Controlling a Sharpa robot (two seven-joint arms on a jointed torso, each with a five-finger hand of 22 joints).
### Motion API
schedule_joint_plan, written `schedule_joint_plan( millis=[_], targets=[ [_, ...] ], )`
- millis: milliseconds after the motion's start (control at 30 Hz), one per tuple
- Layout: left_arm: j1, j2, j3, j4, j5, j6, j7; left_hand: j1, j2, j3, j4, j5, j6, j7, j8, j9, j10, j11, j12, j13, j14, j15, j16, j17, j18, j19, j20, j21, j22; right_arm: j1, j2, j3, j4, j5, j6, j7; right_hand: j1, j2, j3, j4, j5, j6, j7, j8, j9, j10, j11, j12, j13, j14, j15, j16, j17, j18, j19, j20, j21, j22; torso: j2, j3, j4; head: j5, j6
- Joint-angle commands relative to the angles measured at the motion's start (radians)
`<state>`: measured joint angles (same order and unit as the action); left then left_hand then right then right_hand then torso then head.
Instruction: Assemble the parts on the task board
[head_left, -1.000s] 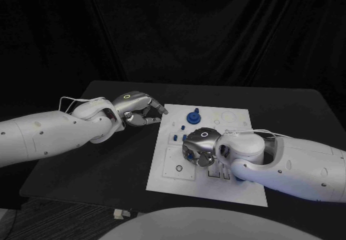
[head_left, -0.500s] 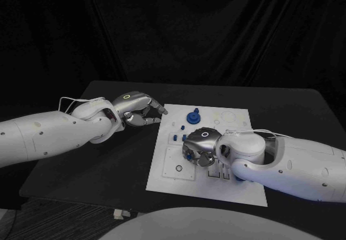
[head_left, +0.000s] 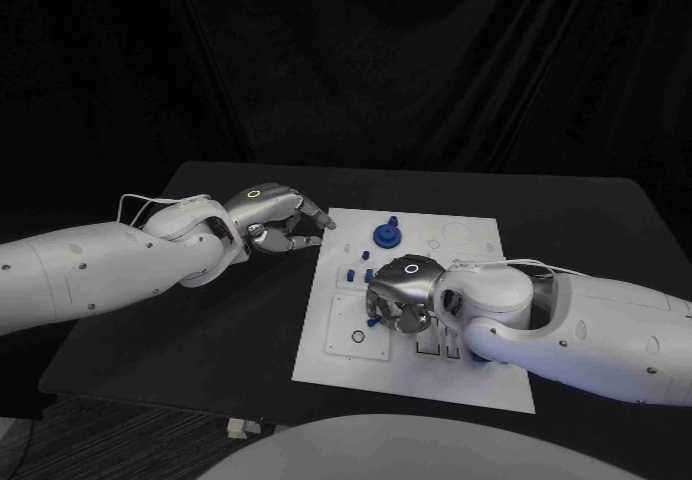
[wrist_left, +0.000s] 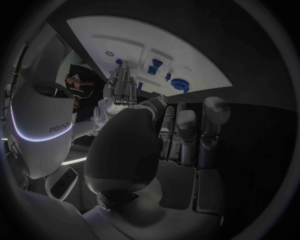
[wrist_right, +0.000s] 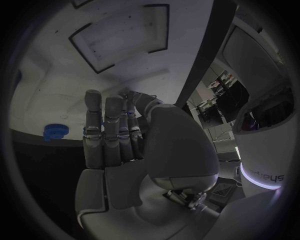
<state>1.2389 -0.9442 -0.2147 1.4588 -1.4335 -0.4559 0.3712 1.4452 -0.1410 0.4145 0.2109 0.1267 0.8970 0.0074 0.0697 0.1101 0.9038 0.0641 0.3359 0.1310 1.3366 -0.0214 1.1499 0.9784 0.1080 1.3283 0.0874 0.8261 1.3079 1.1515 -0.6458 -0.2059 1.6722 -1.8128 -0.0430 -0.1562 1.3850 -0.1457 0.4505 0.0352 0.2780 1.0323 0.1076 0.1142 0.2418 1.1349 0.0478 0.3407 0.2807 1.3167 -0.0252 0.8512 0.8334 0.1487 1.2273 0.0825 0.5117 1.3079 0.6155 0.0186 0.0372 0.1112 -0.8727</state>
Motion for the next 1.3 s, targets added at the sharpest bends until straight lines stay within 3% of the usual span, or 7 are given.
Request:
schedule_joint_plan(
  millis=[33, 300, 500, 933, 1067, 1167, 1300],
  targets=[
    [-0.002, 0.001, 0.001, 0.001, 0.007, 0.005, 0.009, -0.001, 0.009, 0.004, 0.001, 0.006, 0.001, 0.008, -0.003, -0.001, 0.003, 0.002, 0.006, 0.002, -0.008, -0.002, -0.007, -0.002, 0.011, -0.008, -0.001, -0.005, 0.103, -0.003, -0.002, 0.000, 0.003, -0.003, -0.019, -0.006, -0.013, 0.001, -0.002, 0.008, -0.004, 0.009, -0.005, 0.007, 0.004, 0.004, -0.008, -0.005, -0.001, -0.002, -0.003, -0.003, 0.000, 0.020, -0.002, -0.002, -0.005, 0.001, 0.000, 0.0000, 0.0000, -0.001, 0.000],
    [-0.002, 0.003, 0.001, 0.000, 0.007, 0.006, 0.009, -0.001, 0.009, 0.004, 0.001, 0.006, 0.001, 0.008, -0.003, -0.001, 0.003, 0.002, 0.006, 0.002, -0.008, -0.002, -0.007, -0.002, 0.011, -0.008, -0.001, -0.005, 0.103, -0.003, -0.005, 0.000, 0.004, -0.003, -0.033, -0.005, -0.013, 0.002, -0.012, 0.008, -0.012, 0.021, -0.005, 0.023, 0.020, 0.009, -0.010, -0.008, -0.003, 0.004, -0.004, -0.013, -0.004, 0.020, 0.004, -0.004, -0.018, -0.005, 0.000, 0.0000, -0.0001, -0.002, 0.000],
    [-0.003, 0.000, 0.001, 0.002, 0.007, 0.004, 0.010, -0.001, 0.009, 0.004, 0.001, 0.006, 0.001, 0.008, -0.003, -0.001, 0.003, 0.002, 0.006, 0.002, -0.008, -0.002, -0.007, -0.002, 0.011, -0.008, -0.001, -0.005, 0.103, -0.002, -0.025, 0.000, 0.028, -0.003, -0.062, -0.011, -0.064, -0.019, -0.047, 0.055, -0.145, -0.070, -0.002, -0.019, 0.007, 0.002, -0.001, -0.012, -0.004, -0.003, 0.006, -0.037, -0.016, 0.023, -0.005, 0.004, -0.078, -0.028, -0.001, 0.0002, 0.0000, 0.003, 0.000],
    [-0.003, -0.005, 0.001, 0.005, 0.007, 0.000, 0.010, -0.001, 0.009, 0.004, 0.001, 0.006, 0.001, 0.008, -0.003, -0.001, 0.003, 0.002, 0.006, 0.002, -0.008, -0.002, -0.007, -0.002, 0.011, -0.008, -0.001, -0.005, 0.103, 0.058, -0.054, 0.000, 0.109, -0.048, -0.068, -0.039, -0.077, -0.019, -0.182, 0.140, -0.136, -0.097, -0.023, -0.023, -0.012, -0.075, -0.023, 0.211, 0.202, 0.002, -0.010, 0.009, 0.045, 0.025, 0.029, -0.013, -0.123, -0.040, 0.000, -0.0002, 0.0005, 0.004, 0.000],
    [-0.003, -0.007, 0.001, 0.006, 0.007, 0.000, 0.010, -0.001, 0.009, 0.004, 0.001, 0.006, 0.000, 0.008, -0.003, -0.002, 0.002, 0.002, 0.007, 0.002, -0.008, -0.001, -0.006, -0.001, 0.011, -0.008, -0.001, -0.007, 0.103, 0.067, -0.045, 0.000, 0.112, -0.069, -0.071, -0.032, -0.068, -0.004, -0.219, 0.161, -0.105, -0.083, -0.041, -0.011, -0.014, -0.057, -0.047, 0.603, 0.573, 0.076, -0.024, 0.279, 0.310, 0.002, 0.075, -0.022, 0.011, 0.031, 0.001, 0.0000, 0.0014, 0.007, 0.000],
    [-0.003, -0.007, 0.001, 0.006, 0.007, 0.000, 0.009, -0.001, 0.009, 0.004, 0.001, 0.006, 0.000, 0.008, -0.003, -0.002, 0.002, 0.002, 0.007, 0.002, -0.008, -0.001, -0.006, -0.001, 0.011, -0.008, -0.001, -0.007, 0.103, 0.069, -0.036, 0.000, 0.110, -0.076, -0.055, -0.028, -0.070, -0.013, -0.251, 0.180, -0.072, -0.049, -0.048, 0.016, 0.015, 0.372, -0.062, 1.187, 1.231, 0.253, -0.030, 0.718, 0.736, -0.052, 0.180, -0.034, 0.439, 0.141, 0.001, -0.0003, 0.0017, 0.008, 0.000],
    [-0.003, -0.007, 0.001, 0.005, 0.007, 0.000, 0.010, -0.001, 0.009, 0.004, 0.001, 0.006, 0.000, 0.008, -0.003, -0.002, 0.002, 0.002, 0.007, 0.002, -0.008, -0.001, -0.006, -0.001, 0.011, -0.008, -0.001, -0.007, 0.103, 0.068, -0.023, 0.000, 0.106, -0.085, -0.029, -0.027, -0.048, -0.029, -0.260, 0.190, 0.003, -0.030, -0.045, 0.032, 0.042, 0.436, -0.061, 1.230, 1.290, 0.254, -0.035, 0.720, 0.737, -0.094, 0.251, -0.039, 0.742, 0.193, 0.001, -0.0002, 0.0008, 0.007, 0.000]
  ],
)
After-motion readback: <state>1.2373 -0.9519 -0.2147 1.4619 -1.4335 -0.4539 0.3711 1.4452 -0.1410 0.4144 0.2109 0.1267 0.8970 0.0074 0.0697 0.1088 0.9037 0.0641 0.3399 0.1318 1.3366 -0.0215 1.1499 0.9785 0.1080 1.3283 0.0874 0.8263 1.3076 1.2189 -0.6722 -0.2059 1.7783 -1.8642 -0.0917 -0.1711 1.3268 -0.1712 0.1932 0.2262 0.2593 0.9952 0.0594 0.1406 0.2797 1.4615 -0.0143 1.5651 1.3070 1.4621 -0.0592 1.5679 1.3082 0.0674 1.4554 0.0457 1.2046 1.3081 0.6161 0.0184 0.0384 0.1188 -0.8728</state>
